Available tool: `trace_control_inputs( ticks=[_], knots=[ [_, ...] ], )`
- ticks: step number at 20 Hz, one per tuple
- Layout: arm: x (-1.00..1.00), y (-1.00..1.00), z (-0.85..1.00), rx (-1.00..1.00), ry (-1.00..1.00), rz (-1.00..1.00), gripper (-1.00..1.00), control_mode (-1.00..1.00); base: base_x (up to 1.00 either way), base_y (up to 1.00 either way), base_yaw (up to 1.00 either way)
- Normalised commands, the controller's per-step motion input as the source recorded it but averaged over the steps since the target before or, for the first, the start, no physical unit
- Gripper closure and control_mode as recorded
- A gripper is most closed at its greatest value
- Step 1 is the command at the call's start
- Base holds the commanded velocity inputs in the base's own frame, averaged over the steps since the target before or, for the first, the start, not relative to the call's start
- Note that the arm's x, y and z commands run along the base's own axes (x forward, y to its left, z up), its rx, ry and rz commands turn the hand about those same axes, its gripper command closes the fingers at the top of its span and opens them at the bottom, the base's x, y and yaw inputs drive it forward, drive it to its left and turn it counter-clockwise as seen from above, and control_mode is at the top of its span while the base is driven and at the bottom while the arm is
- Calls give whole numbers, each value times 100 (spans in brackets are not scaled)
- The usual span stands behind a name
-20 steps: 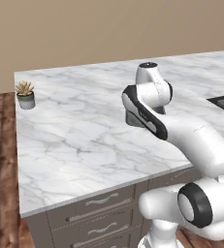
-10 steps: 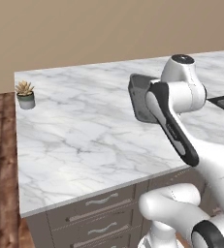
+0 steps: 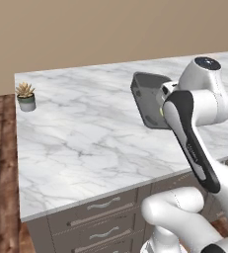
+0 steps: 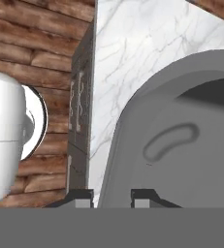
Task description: Take the lemon wedge and lime out of the freezer and place them in the tupperware container on the counter. Then put the tupperware containing the vegetables back in the freezer.
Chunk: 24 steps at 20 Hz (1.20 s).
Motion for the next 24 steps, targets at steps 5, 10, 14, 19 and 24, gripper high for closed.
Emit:
trace_control_inputs(
  ticks=[5,10,14,19,24],
  knots=[
    [-36,0,2,0,-8,0,100,-100,0,0,0],
    [-9,-3,1,-1,-8,0,100,-100,0,0,0],
    [0,0,0,0,0,0,100,-100,0,0,0],
    [0,0,0,0,0,0,100,-100,0,0,0],
    [0,0,0,0,0,0,100,-100,0,0,0]
  ],
)
